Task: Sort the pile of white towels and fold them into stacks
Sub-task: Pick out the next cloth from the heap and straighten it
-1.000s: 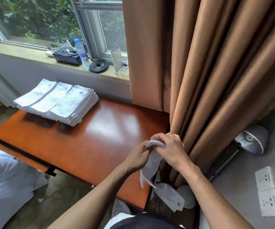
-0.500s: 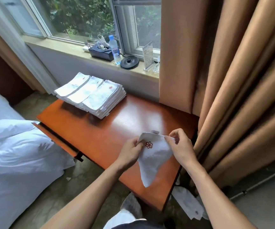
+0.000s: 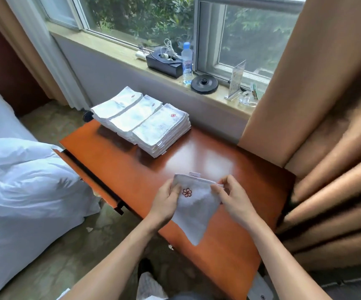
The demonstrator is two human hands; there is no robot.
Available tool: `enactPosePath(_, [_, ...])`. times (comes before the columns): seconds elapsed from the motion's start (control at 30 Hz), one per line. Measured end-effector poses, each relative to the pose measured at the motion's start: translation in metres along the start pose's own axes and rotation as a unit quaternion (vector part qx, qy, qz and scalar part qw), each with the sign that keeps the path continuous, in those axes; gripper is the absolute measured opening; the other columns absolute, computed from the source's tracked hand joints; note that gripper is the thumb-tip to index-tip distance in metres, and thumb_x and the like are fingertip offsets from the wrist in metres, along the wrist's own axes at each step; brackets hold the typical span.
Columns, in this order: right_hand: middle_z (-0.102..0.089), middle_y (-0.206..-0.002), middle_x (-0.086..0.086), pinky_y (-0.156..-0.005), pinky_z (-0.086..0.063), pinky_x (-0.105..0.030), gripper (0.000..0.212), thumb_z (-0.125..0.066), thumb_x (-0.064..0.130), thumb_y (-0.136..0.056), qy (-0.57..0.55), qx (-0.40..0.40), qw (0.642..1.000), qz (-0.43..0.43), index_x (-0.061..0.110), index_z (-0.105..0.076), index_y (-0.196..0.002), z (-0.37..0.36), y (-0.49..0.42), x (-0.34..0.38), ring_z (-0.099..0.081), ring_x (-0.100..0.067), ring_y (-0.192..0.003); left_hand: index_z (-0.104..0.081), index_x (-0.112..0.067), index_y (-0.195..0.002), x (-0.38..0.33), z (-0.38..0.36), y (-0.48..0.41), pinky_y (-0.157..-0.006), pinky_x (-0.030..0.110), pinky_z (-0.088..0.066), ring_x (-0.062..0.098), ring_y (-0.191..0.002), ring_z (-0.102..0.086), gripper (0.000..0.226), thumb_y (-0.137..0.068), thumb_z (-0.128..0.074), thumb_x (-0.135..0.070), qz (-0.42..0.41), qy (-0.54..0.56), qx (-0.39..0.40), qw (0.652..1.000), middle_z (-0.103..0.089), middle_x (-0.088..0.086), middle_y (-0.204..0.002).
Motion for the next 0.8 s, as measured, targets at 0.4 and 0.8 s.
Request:
enactPosePath(0.4, [-0.053, -0.082, -0.002, -0.074, -0.048, -0.047, 0.016, -0.052, 0.021, -0.107, 0.076, 0.022, 0.996, 0.034, 0.015, -0.047, -0.093, -0.168, -0.084, 0.103, -0.05, -0.017, -0.074, -0.056, -0.027, -0.103, 0.039, 0.176, -0.087, -0.073, 0.019, -0.048, 0.003, -0.086, -0.061, 0.017, -0.11, -0.044, -0.038, 0.016, 0.057, 0.005, 0.998, -0.066, -0.022, -0.091])
enactPosePath(0.8, [-0.058, -0.087, -0.003, -0.079, -0.051, -0.056, 0.016, -0.052, 0.033, -0.107, 0.044, 0.029, 0.997, 0.057, 0.033, -0.047, -0.091, -0.258, -0.144, 0.154, -0.058, -0.034, -0.086, -0.026, -0.032, -0.095, 0.037, 0.282, -0.141, -0.067, 0.021, -0.042, 0.012, -0.084, -0.048, 0.026, -0.107, -0.045, -0.019, -0.005, -0.034, -0.035, 0.999, -0.043, 0.0, -0.097])
Point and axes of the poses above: each hand's wrist, its own y-axis away from the middle knuckle, its own z-axis out of the back of the hand, x = y × z, the point moved 6 cm from there along -y, towards the middle knuckle
